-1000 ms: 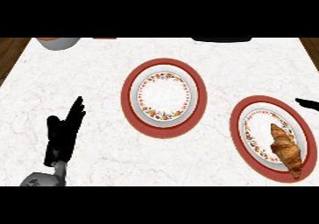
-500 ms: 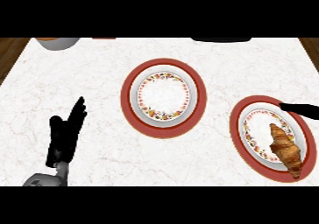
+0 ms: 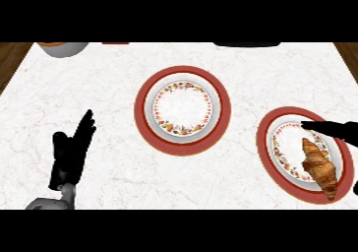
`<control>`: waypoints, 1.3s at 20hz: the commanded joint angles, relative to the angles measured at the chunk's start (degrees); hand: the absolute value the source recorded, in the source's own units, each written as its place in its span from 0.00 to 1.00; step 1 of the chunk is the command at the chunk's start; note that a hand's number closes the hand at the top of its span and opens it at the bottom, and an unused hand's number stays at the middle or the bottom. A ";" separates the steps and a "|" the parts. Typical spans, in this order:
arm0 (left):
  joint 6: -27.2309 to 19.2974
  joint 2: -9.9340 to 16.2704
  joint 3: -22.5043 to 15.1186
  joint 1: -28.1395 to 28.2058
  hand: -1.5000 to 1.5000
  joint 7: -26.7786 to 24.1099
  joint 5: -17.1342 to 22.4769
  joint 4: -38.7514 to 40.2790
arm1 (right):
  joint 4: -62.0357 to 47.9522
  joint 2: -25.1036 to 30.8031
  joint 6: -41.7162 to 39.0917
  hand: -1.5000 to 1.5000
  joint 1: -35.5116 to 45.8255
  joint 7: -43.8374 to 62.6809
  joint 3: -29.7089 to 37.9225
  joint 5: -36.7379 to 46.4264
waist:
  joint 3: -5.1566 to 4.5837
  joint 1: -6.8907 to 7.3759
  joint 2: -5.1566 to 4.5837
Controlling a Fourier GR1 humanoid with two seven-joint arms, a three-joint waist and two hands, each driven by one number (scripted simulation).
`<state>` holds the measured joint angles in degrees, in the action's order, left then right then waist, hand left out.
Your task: Pick the croissant from the plate and place it in the plate
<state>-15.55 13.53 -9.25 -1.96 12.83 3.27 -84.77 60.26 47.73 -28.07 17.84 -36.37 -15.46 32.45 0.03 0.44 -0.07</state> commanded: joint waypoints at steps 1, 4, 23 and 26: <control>1.12 0.96 2.03 -0.23 0.50 1.70 -0.20 -1.08 | -3.73 -0.93 -0.77 0.00 -0.18 -6.94 -0.17 3.12 | -0.01 -0.09 0.03; 1.69 -1.00 2.46 -1.49 0.50 -0.90 -0.65 2.02 | 1.65 -1.59 -4.41 0.00 -0.51 -1.85 0.86 2.44 | -0.05 -0.49 0.11; 4.56 -2.17 4.09 1.75 0.50 1.42 -2.96 -2.48 | -6.95 -4.00 3.83 1.00 0.38 -12.62 2.19 10.37 | -0.01 -0.12 0.07; 3.28 -4.91 4.06 -0.09 0.50 -1.18 -4.56 1.68 | -12.34 -7.00 8.34 1.00 1.74 -14.11 2.35 13.69 | -0.01 -0.10 -0.01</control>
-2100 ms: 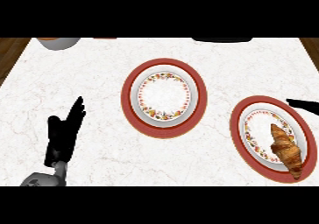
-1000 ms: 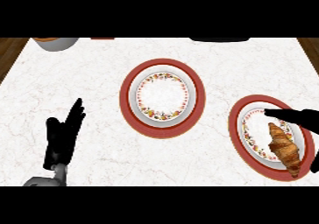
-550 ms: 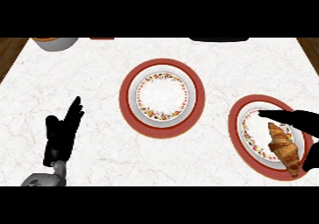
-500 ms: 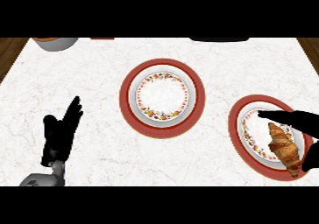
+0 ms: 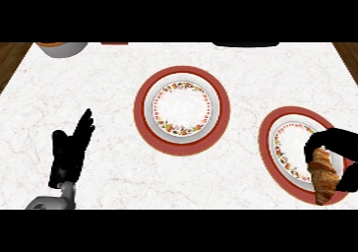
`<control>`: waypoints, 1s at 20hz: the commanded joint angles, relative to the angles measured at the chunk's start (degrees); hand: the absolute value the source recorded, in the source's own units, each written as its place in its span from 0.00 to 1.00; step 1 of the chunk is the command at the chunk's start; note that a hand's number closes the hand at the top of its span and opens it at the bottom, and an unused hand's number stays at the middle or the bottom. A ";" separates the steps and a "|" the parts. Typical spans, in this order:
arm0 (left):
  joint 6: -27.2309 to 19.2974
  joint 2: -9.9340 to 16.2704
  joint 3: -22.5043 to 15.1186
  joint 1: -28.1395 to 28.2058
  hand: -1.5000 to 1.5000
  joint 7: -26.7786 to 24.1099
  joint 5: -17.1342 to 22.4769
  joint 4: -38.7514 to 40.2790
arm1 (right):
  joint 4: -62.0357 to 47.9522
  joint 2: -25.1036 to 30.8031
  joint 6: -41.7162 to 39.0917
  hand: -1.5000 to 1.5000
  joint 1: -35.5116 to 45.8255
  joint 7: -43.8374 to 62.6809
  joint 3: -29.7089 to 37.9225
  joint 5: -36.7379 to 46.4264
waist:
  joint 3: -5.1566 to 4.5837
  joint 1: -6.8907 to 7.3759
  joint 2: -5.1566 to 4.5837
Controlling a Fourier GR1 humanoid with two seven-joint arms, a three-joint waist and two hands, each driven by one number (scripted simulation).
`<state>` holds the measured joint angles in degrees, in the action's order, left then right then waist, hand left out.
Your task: Pick the croissant from the plate and place it in the plate
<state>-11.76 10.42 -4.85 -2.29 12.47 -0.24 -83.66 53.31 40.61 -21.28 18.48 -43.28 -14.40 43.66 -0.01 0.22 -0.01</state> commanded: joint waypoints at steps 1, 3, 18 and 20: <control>-2.04 -2.15 -0.72 -0.71 0.50 0.73 -2.91 1.02 | -2.85 -3.52 1.34 1.00 1.04 -2.82 1.09 2.24 | 0.03 0.02 -0.03; -1.71 -3.24 -1.54 1.48 0.50 0.51 -2.59 -1.09 | -3.67 -4.64 6.06 1.00 0.32 -2.96 2.15 3.30 | 0.03 0.03 -0.01; 1.59 -1.41 -1.56 -1.86 0.50 0.80 -1.55 0.25 | -1.23 -29.46 28.84 1.00 17.94 57.00 14.98 4.87 | -0.84 4.72 0.60; 1.62 -1.67 -1.86 -1.78 0.50 1.01 -1.62 0.69 | 0.16 -31.85 33.81 1.00 21.69 64.20 15.54 7.43 | -0.91 4.86 0.94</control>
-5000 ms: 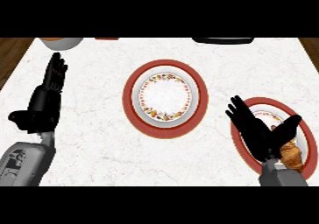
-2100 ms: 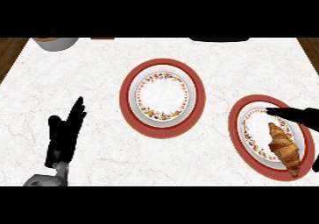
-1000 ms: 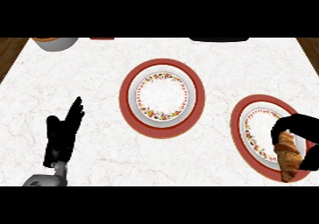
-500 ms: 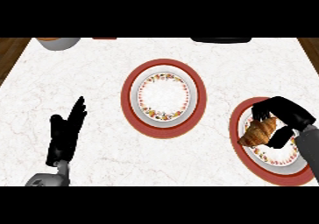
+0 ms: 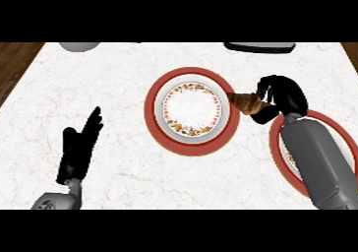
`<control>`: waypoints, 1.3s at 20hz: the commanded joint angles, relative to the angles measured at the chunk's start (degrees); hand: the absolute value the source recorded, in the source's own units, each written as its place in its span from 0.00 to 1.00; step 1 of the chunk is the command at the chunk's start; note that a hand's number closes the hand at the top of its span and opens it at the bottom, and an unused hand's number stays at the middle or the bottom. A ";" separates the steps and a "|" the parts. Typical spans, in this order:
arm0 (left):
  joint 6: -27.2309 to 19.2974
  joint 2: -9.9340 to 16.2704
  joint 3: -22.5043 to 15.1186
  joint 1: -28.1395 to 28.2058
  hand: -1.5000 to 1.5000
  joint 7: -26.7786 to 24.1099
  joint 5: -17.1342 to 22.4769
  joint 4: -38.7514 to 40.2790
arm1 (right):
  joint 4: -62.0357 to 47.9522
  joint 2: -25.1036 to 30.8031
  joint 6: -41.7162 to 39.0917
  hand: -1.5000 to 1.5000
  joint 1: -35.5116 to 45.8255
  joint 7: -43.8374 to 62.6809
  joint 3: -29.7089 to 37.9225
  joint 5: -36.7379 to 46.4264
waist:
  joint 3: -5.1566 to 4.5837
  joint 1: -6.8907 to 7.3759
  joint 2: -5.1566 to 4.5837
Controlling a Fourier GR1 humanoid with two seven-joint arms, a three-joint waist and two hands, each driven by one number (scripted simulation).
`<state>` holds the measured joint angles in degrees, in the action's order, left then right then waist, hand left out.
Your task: Pick the croissant from the plate and place it in the plate
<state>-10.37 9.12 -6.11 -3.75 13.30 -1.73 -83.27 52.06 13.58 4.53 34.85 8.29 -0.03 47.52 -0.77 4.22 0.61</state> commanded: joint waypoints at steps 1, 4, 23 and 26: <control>0.46 0.02 -0.62 -0.07 0.50 0.12 -0.27 0.31 | 1.95 -5.38 10.74 1.00 6.50 15.55 0.88 5.73 | -0.22 1.13 0.54; 0.33 -0.20 -0.96 -0.31 0.50 0.11 -0.58 0.47 | 2.10 -7.03 16.94 1.00 10.69 26.11 0.02 12.86 | -0.33 1.27 0.46; -0.22 -1.44 -1.48 -2.44 0.50 0.70 -1.16 0.84 | -11.45 -13.55 17.10 1.00 26.65 76.82 -4.09 37.45 | 0.64 1.28 -1.11; 0.17 -0.65 -0.50 -4.17 0.50 2.42 -0.54 0.02 | -12.76 -13.55 16.88 1.00 25.28 76.87 -3.09 35.95 | 0.69 1.13 -0.99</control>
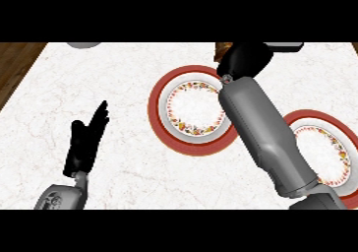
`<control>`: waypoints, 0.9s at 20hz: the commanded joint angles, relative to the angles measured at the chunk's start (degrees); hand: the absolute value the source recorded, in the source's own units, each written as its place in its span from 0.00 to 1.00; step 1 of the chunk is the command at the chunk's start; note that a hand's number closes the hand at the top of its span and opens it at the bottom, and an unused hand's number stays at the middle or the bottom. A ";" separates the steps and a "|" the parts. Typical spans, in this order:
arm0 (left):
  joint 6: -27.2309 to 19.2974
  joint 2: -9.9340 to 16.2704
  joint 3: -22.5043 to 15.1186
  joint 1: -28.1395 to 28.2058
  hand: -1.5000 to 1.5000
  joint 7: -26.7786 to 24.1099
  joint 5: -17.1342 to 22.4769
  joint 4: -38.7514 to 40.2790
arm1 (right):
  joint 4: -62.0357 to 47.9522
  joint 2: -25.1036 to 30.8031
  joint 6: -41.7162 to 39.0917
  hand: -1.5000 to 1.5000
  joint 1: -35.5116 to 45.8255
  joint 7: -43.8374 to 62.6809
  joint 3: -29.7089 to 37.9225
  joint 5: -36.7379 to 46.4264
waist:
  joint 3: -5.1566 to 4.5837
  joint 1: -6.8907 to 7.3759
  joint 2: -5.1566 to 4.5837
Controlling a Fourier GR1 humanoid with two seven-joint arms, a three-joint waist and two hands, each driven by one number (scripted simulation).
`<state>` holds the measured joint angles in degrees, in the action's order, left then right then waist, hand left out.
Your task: Pick the croissant from the plate and place it in the plate
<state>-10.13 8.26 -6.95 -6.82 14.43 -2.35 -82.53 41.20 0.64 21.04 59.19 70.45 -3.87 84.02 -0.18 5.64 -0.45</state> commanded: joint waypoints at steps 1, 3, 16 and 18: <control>-0.06 -0.28 -0.20 -0.60 0.50 0.78 -0.10 -0.35 | -1.62 -0.61 1.14 1.00 0.20 14.72 0.31 -2.48 | 0.12 -0.31 0.11; 0.70 -0.16 -0.34 0.46 0.50 -0.21 0.29 -0.40 | -3.87 -0.61 2.87 1.00 -1.60 14.73 1.33 -5.97 | 0.17 0.24 -0.35; -0.03 -0.25 0.94 -1.42 0.50 0.50 -0.26 1.18 | -5.44 -0.62 9.74 0.00 -3.47 5.88 -9.87 -34.10 | 0.22 -1.04 0.06; 1.72 1.54 2.66 -1.17 0.50 -0.38 1.22 1.43 | -3.36 -0.62 16.93 0.00 -5.60 4.37 -14.04 -34.27 | 0.21 -0.64 0.06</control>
<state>-9.72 7.84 -6.33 -7.42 13.40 -2.33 -80.92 35.82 0.43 29.34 53.65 66.13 -11.47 53.75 0.04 5.53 -0.59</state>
